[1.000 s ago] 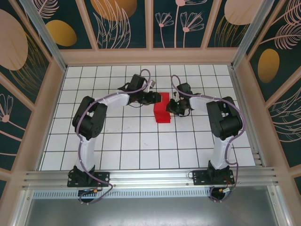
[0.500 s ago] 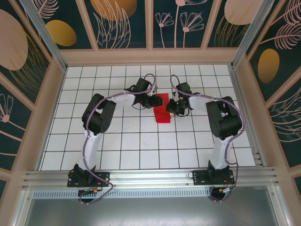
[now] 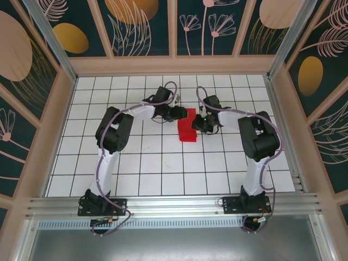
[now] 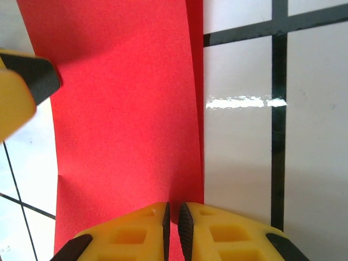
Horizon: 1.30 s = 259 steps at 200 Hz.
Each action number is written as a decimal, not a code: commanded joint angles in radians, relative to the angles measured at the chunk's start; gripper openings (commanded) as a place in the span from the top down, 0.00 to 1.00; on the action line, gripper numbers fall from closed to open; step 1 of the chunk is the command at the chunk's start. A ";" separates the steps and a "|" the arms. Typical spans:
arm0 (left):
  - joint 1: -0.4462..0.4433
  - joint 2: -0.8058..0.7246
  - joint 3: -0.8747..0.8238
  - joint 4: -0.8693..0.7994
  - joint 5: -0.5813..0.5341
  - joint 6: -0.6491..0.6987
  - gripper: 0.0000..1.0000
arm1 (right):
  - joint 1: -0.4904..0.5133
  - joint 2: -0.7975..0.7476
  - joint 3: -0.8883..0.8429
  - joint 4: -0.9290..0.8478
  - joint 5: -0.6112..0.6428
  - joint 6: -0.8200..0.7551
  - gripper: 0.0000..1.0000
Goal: Fold a paper plane with a square sheet of paper (fold left side to right side)
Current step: First fold the square sheet of paper in half at the center of the table.
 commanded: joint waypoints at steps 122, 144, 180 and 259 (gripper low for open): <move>0.066 0.186 0.253 -0.042 -0.149 0.015 0.46 | 0.012 0.089 -0.032 -0.115 0.106 -0.028 0.80; 0.078 0.192 0.276 -0.048 -0.143 0.019 0.46 | 0.012 0.090 -0.030 -0.115 0.104 -0.027 0.80; 0.089 0.115 0.343 -0.092 -0.135 0.053 0.45 | 0.012 0.090 -0.026 -0.117 0.103 -0.027 0.80; 0.050 -0.206 -0.082 0.095 -0.009 0.025 0.43 | 0.018 0.091 -0.019 -0.110 0.100 -0.020 0.80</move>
